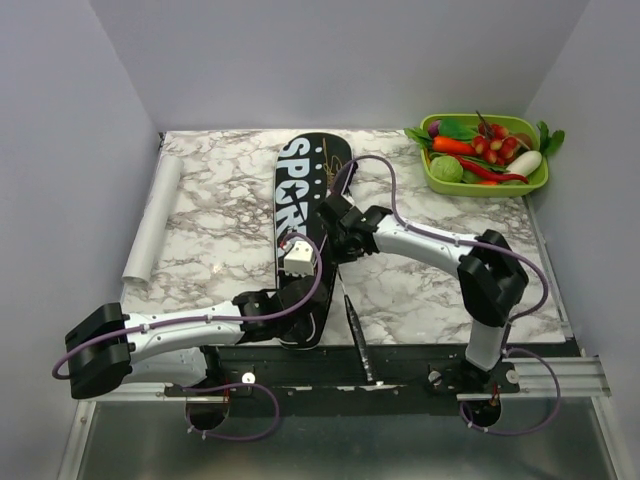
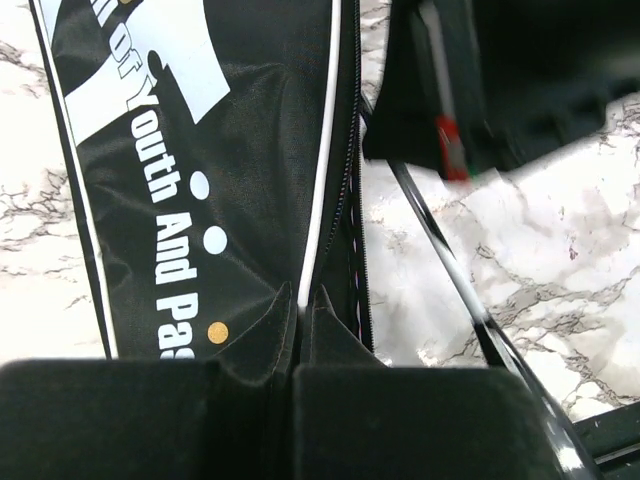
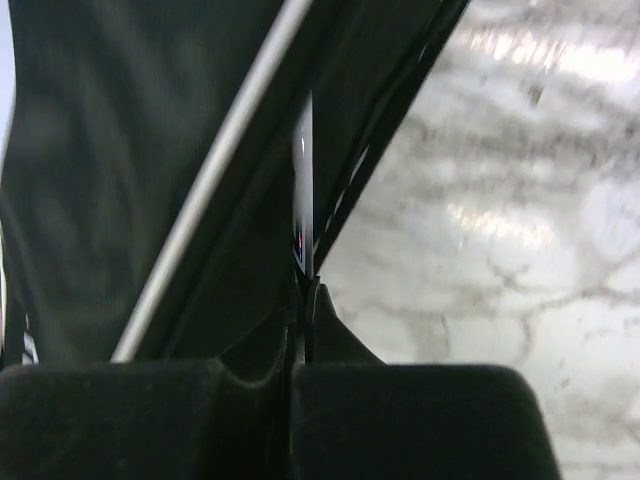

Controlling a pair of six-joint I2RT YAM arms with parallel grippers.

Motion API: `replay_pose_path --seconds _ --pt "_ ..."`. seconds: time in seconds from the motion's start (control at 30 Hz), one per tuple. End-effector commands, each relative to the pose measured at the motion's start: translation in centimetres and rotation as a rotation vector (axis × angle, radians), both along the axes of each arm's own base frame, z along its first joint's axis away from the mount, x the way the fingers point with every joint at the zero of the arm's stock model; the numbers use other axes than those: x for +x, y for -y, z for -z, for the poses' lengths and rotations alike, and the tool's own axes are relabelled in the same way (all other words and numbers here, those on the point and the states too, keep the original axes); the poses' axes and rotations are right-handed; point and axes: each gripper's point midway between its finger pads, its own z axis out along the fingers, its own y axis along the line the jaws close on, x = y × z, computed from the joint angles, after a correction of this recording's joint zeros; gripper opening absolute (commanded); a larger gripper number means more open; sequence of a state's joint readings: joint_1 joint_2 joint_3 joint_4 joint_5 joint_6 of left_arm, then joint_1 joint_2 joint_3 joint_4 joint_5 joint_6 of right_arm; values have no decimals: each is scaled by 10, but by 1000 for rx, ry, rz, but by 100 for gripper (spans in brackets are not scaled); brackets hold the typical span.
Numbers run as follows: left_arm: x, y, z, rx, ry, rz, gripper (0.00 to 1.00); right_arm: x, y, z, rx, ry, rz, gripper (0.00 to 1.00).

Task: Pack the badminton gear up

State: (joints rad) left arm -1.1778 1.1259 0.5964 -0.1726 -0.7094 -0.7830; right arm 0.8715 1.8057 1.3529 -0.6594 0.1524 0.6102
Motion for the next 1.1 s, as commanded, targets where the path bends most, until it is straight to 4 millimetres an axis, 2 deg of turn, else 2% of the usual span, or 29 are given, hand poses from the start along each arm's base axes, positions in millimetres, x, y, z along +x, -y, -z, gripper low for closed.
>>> replay_pose_path --seconds 0.0,0.13,0.23,0.33,0.53,0.67,0.77,0.8,0.83,0.9,1.0,1.03,1.07 --pt "-2 13 -4 -99 -6 22 0 67 -18 -3 71 102 79 1" --pt "-5 17 1 -106 -21 41 0 116 -22 4 107 114 141 1" --pt "-6 19 5 -106 -29 50 0 142 -30 0 133 141 153 1" --pt "-6 18 8 -86 -27 55 0 161 -40 -2 164 172 142 1" --pt "-5 23 2 -99 -19 72 0 176 -53 4 229 196 115 1" --pt "-6 26 0 -108 -20 79 0 175 -59 6 255 184 85 2" --pt "-5 26 1 -97 -22 76 0 166 -56 4 263 170 70 25" --pt "-4 26 1 -94 -21 75 0 165 -55 -9 279 187 71 37" --pt "-4 26 0 -95 -19 74 0 157 -50 -2 270 172 67 41" --pt "-3 25 2 -88 -16 69 0 149 -44 -9 272 174 62 48" --pt "-2 21 3 -81 -10 56 0 132 -27 -16 255 175 68 51" --pt "-3 20 4 -79 -9 57 0 128 -23 -33 270 200 70 52" --pt "-2 18 5 -77 -7 51 0 117 -14 -23 248 177 71 52"
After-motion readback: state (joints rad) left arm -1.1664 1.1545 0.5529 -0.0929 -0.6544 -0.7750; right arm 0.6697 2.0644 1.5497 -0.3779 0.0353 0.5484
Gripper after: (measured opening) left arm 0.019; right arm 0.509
